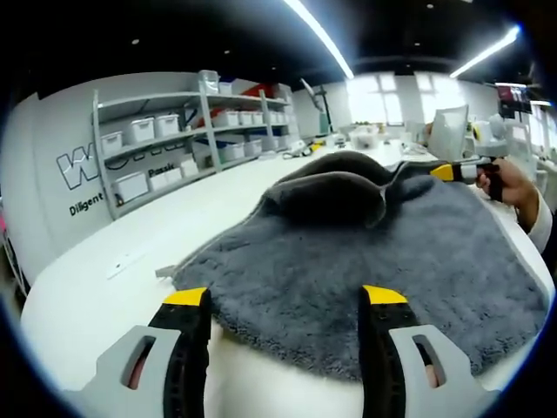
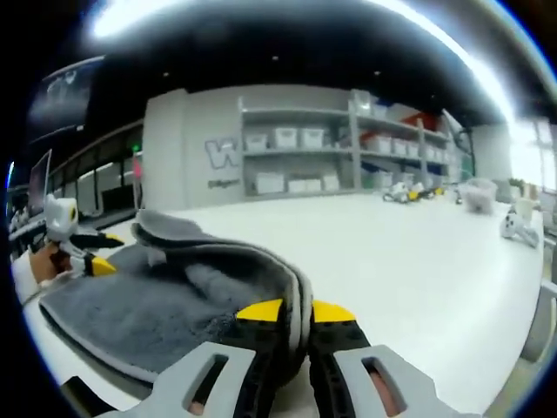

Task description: Open the folded towel by lifting each exposed corner and separating the folded layers until the towel lies flat within the target outline without major curled edges

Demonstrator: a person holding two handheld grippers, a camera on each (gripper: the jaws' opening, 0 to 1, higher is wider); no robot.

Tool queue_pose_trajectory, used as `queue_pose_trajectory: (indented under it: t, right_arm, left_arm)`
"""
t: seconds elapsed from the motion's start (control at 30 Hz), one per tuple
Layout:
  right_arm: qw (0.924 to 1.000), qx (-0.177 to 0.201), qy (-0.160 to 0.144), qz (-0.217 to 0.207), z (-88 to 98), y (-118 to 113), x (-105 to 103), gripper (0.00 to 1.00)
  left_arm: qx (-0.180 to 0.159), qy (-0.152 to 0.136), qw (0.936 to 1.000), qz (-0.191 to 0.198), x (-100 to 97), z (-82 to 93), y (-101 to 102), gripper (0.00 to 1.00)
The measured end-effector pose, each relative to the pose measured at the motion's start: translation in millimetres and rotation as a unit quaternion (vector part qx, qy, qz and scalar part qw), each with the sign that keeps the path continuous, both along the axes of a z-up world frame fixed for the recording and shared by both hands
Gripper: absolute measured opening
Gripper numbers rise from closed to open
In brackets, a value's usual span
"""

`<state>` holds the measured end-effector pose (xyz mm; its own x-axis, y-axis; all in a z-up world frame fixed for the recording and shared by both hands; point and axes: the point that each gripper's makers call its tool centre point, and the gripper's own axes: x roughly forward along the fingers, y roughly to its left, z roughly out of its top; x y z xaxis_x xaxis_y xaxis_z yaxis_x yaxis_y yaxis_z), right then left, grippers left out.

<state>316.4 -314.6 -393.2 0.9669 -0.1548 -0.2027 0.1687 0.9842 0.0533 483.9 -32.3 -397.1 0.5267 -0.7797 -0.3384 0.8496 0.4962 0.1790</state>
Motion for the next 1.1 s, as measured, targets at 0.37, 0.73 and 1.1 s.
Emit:
queue_pose_trajectory:
  t: [0.37, 0.73, 1.1]
  right_arm:
    - [0.9992, 0.012, 0.013, -0.037, -3.9, -4, -4, 0.03]
    - [0.995, 0.062, -0.014, -0.078, 1.9, -25, -14, 0.11]
    - [0.9897, -0.115, -0.008, -0.085, 31.6, -23, -12, 0.13]
  left_arm:
    - [0.004, -0.005, 1.0, 0.002, -2.3, 0.2, 0, 0.68]
    - [0.006, -0.008, 1.0, 0.002, -2.7, 0.4, 1, 0.67]
    - [0.007, -0.013, 0.9999, -0.003, -4.9, 0.4, 0, 0.66]
